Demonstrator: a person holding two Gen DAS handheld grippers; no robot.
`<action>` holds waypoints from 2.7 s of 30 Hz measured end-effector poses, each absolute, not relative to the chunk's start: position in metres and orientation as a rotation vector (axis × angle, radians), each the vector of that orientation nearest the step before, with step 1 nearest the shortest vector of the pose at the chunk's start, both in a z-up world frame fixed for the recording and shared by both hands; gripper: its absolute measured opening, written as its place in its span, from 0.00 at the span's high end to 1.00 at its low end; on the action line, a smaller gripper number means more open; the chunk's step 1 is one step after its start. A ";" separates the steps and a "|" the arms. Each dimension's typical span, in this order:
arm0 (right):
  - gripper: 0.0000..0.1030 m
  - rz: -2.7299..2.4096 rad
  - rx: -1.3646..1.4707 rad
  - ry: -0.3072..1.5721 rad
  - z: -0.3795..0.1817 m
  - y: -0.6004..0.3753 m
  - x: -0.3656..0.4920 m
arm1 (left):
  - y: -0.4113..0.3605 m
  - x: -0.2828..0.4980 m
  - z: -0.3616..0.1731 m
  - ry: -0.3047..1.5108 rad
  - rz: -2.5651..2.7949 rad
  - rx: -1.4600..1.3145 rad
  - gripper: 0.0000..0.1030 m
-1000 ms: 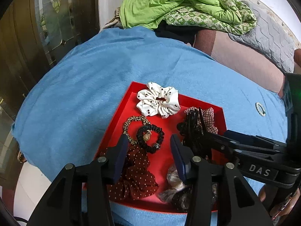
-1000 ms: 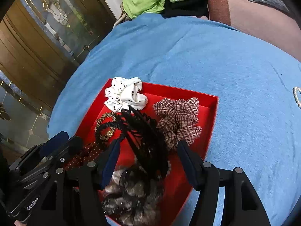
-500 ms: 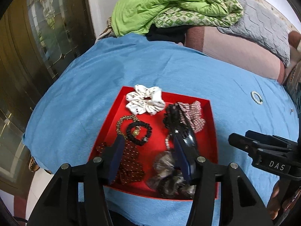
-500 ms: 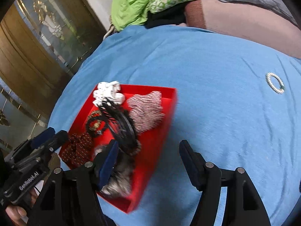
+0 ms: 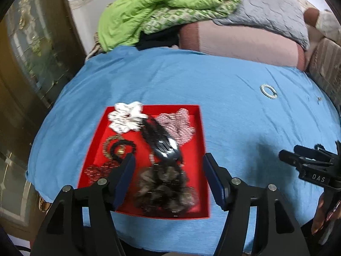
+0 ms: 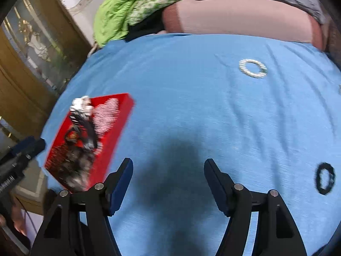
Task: Organize jewelry
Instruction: 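Withdraw both grippers from the tray toward the remaining items on the bed, then grasp the second black hair tie with the right gripper while the left grasps the green-bead pearl bracelet, then carry the pearl bracelet and black hair tie over the red tray with both grippers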
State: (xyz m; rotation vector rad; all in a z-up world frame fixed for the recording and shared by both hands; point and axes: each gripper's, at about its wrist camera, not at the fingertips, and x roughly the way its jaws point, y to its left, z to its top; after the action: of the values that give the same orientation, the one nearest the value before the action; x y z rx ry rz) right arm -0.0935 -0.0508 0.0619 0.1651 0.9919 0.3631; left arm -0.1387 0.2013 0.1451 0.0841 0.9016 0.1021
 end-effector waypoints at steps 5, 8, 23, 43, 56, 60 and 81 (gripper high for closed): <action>0.28 0.257 0.174 0.980 0.051 -0.110 -0.099 | 0.164 -0.127 0.138 0.935 0.034 0.117 0.38; 0.28 0.202 0.192 0.961 0.049 -0.145 -0.101 | 0.138 -0.121 0.133 0.948 -0.016 0.147 0.38; 0.28 -0.044 0.242 0.851 0.041 -0.265 -0.120 | 0.032 -0.046 0.100 1.001 -0.204 0.167 0.38; 0.43 -0.148 0.218 0.904 0.015 -0.268 -0.104 | -0.041 0.139 0.036 1.047 -0.282 0.087 0.39; 0.49 -0.161 0.110 0.894 0.011 -0.255 -0.097 | -0.073 0.166 0.015 0.983 -0.253 0.171 0.52; 0.69 -0.123 0.076 0.888 0.012 -0.246 -0.096 | -0.078 0.156 0.015 0.964 -0.223 0.180 0.68; 0.89 -0.041 0.267 0.809 0.028 -0.259 -0.108 | -0.021 0.022 0.099 0.974 -0.353 0.061 0.91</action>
State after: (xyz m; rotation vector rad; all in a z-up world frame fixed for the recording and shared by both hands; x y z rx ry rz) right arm -0.1080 -0.2590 0.0283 0.2665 0.8091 -0.0410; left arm 0.0217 -0.0210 0.0987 0.0613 0.9736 -0.3532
